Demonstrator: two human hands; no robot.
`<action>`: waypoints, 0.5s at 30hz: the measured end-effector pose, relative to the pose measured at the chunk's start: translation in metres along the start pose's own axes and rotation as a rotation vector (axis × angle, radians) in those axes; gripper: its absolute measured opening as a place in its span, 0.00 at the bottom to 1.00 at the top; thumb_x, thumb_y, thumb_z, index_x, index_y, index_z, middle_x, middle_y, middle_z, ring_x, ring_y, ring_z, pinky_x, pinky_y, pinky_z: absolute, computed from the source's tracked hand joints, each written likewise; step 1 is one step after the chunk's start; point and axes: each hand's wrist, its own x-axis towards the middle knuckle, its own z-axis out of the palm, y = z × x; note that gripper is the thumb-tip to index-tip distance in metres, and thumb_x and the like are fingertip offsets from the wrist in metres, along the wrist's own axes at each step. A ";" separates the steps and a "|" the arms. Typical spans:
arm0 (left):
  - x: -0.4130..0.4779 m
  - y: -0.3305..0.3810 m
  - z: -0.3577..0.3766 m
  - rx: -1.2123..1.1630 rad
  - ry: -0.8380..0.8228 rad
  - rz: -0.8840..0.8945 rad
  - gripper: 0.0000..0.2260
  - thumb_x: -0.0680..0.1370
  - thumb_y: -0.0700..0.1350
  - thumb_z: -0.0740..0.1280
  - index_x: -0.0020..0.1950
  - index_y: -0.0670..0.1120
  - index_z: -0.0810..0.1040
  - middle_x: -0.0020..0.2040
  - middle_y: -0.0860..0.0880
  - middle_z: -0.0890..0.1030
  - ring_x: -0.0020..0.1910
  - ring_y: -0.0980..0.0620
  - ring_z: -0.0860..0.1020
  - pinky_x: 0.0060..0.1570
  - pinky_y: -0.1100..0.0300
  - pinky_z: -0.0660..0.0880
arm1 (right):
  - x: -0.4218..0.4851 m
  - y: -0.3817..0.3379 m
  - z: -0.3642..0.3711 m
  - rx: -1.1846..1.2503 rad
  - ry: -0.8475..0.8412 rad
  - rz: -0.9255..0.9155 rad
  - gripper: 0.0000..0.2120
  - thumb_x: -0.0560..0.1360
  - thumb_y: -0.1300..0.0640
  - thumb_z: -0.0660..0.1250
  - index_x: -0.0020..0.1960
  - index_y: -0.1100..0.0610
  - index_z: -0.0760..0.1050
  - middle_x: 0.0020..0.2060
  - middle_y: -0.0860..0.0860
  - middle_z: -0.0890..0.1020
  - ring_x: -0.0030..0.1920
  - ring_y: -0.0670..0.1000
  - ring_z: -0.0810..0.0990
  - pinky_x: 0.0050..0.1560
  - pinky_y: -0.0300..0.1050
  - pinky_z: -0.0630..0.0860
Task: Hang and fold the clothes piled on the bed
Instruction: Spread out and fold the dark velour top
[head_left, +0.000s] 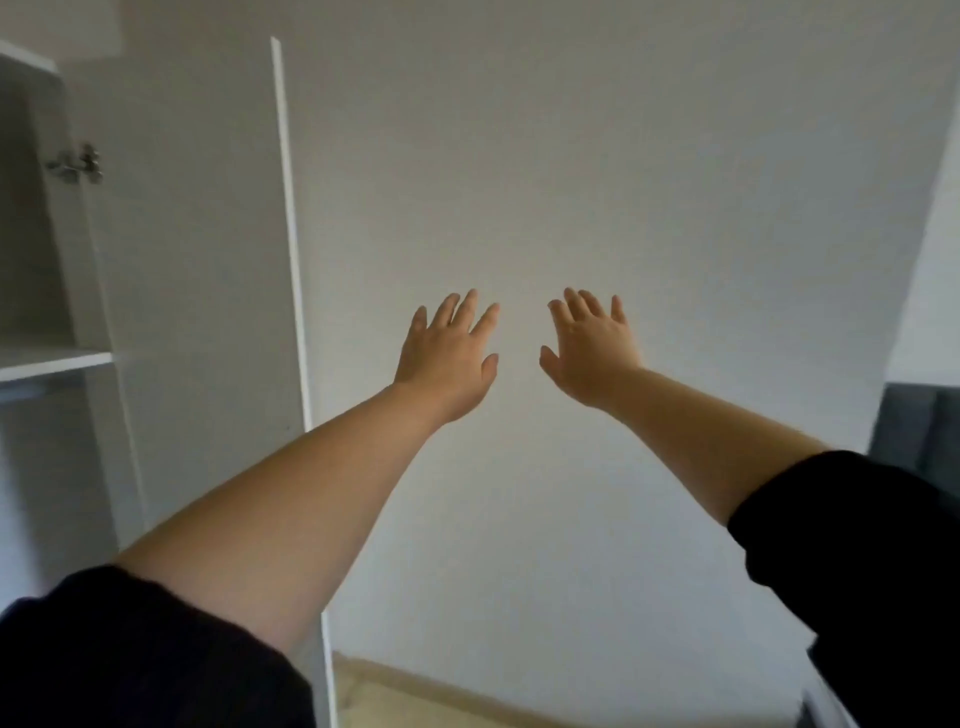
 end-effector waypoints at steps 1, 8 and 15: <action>0.003 0.036 0.001 -0.026 -0.001 0.028 0.26 0.82 0.55 0.50 0.78 0.50 0.48 0.79 0.45 0.50 0.77 0.45 0.50 0.72 0.44 0.51 | -0.021 0.029 -0.006 -0.015 -0.010 0.026 0.27 0.78 0.45 0.57 0.72 0.59 0.60 0.73 0.56 0.63 0.74 0.56 0.57 0.73 0.59 0.50; 0.026 0.279 0.002 -0.183 -0.010 0.236 0.28 0.81 0.58 0.50 0.78 0.50 0.49 0.79 0.45 0.51 0.77 0.45 0.51 0.73 0.45 0.53 | -0.169 0.219 -0.039 -0.150 -0.107 0.146 0.27 0.79 0.48 0.56 0.74 0.58 0.58 0.75 0.56 0.61 0.75 0.55 0.57 0.74 0.58 0.50; 0.051 0.455 0.040 -0.315 -0.031 0.458 0.28 0.81 0.57 0.52 0.78 0.49 0.51 0.78 0.44 0.52 0.77 0.44 0.51 0.73 0.44 0.53 | -0.265 0.368 -0.026 -0.248 -0.214 0.392 0.26 0.80 0.47 0.55 0.74 0.58 0.58 0.76 0.55 0.58 0.76 0.55 0.55 0.75 0.59 0.49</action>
